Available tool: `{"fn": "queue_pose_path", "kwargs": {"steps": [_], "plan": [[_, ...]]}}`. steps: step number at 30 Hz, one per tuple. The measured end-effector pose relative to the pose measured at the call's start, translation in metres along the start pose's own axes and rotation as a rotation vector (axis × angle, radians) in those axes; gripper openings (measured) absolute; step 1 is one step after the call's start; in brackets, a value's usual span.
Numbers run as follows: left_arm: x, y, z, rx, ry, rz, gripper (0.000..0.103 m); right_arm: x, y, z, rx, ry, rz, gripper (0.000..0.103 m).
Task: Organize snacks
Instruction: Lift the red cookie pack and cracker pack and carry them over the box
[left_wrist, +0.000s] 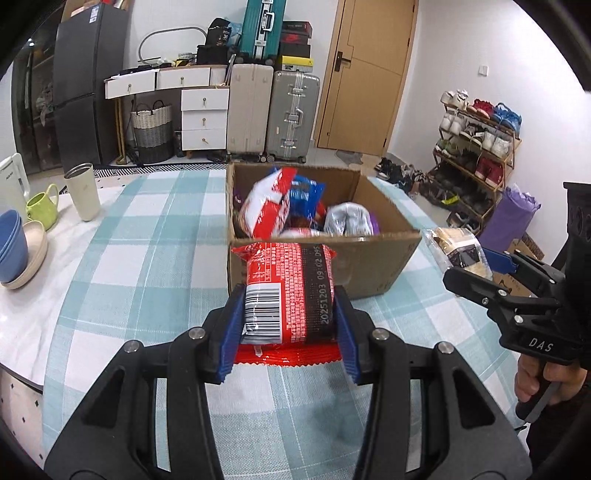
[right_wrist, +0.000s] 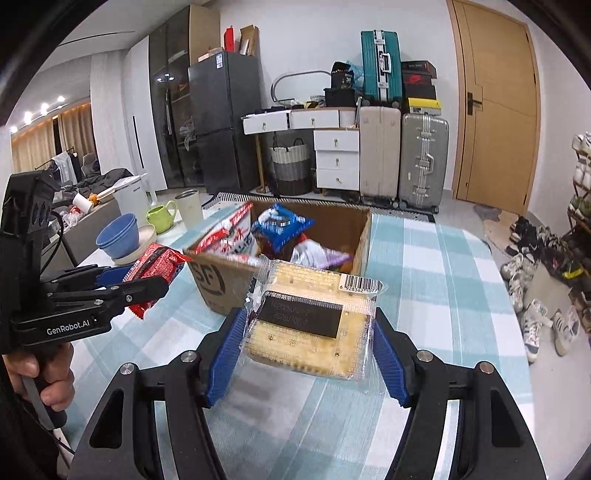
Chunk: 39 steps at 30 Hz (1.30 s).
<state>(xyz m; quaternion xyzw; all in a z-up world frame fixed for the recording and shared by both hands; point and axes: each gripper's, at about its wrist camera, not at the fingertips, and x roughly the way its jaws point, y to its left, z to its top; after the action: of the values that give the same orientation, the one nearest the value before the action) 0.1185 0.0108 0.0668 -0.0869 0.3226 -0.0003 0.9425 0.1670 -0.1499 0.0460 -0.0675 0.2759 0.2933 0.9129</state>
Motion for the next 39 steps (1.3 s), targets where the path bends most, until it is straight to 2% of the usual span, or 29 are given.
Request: {"fn": "queue_pose_path", "kwargs": {"steps": [16,27,39], "plan": [[0.002,-0.029,0.058,0.047,-0.050,0.002,0.042,0.005,-0.011,0.041,0.010,-0.045,0.011,0.067],[0.017,-0.030,0.078,0.054,-0.053,0.005,0.042,0.017,-0.016,0.063,-0.002,-0.062,0.013,0.068],[0.041,-0.024,0.093,0.057,-0.036,0.005,0.042,0.053,-0.026,0.077,-0.005,-0.036,0.012,0.068]]}}
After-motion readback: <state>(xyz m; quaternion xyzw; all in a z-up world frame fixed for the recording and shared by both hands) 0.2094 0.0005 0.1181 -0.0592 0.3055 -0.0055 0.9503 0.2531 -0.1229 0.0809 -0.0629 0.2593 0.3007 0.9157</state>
